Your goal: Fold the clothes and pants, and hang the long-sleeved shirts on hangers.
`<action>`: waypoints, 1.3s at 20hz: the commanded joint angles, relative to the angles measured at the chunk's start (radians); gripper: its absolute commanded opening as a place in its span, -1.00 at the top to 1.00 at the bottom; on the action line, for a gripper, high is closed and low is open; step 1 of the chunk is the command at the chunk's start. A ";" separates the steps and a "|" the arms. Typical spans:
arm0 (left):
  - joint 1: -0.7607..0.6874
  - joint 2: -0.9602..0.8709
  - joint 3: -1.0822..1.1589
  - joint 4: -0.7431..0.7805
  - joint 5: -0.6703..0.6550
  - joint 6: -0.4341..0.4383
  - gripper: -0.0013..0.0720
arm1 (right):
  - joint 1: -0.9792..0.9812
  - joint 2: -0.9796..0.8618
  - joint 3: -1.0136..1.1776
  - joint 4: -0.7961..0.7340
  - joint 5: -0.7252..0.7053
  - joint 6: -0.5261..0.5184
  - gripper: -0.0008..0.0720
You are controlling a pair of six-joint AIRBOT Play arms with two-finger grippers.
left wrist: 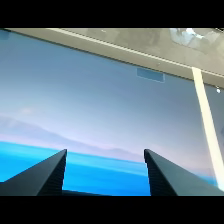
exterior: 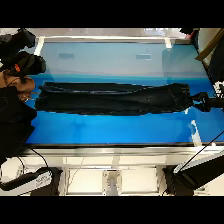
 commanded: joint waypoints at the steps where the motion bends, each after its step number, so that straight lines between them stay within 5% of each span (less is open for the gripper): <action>1: -0.015 0.001 0.000 0.000 0.001 0.008 -0.54 | 0.035 -0.026 0.023 0.006 0.034 -0.039 -0.85; 5: -0.016 0.001 0.000 0.000 0.000 0.008 -0.54 | 0.118 -0.042 0.023 -0.044 0.030 -0.036 -0.71; 8: -0.016 0.000 0.000 0.000 -0.003 0.008 -0.54 | 0.142 -0.042 0.041 -0.004 0.034 -0.036 0.18; 9: -0.018 -0.003 0.000 0.000 -0.015 0.009 -0.54 | 0.142 -0.041 0.053 0.020 0.048 -0.035 0.78; 10: -0.021 -0.009 0.000 0.000 -0.038 0.010 -0.47 | 0.135 -0.037 0.071 0.043 0.079 -0.029 0.86; 12: -0.032 -0.021 0.000 0.000 -0.087 0.012 0.04 | 0.124 -0.014 0.109 0.047 0.173 -0.025 0.86; 14: -0.062 -0.037 0.000 0.000 -0.128 0.012 0.80 | 0.099 0.033 0.137 0.035 0.275 0.004 0.86; 15: -0.084 -0.042 -0.001 -0.001 -0.143 0.018 0.91 | 0.077 0.070 0.138 0.024 0.316 0.027 0.87; 22: -0.374 -0.047 0.000 0.000 -0.187 0.072 0.91 | -0.196 0.405 -0.006 -0.080 0.425 0.038 0.87; 26: -0.587 -0.121 0.000 0.000 -0.052 0.072 0.92 | -0.232 0.503 -0.082 -0.080 0.370 0.092 0.87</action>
